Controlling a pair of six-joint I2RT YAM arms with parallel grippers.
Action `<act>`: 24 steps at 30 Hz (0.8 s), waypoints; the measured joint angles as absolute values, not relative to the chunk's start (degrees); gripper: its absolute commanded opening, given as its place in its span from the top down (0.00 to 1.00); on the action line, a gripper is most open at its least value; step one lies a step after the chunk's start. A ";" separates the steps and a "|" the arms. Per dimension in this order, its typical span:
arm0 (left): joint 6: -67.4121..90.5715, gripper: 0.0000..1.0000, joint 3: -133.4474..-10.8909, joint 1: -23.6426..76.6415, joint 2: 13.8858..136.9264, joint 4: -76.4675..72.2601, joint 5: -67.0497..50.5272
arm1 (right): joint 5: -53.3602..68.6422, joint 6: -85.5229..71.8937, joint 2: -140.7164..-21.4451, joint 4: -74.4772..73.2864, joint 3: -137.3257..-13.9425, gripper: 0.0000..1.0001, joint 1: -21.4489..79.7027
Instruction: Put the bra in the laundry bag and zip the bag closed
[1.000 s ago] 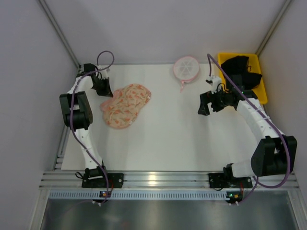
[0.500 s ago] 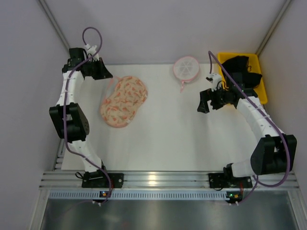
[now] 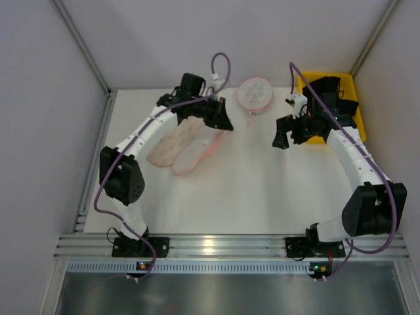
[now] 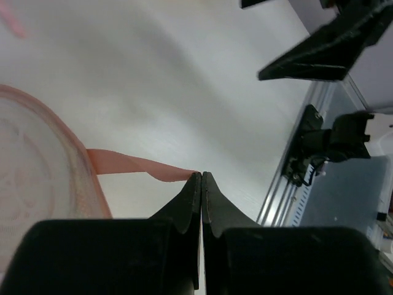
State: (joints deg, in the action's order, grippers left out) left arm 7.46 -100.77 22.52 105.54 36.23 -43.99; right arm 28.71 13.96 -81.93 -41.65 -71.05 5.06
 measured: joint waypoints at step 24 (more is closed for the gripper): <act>16.45 0.60 -99.33 28.01 115.42 23.77 -31.27 | 28.49 15.22 -81.08 -44.40 -68.62 0.05 1.76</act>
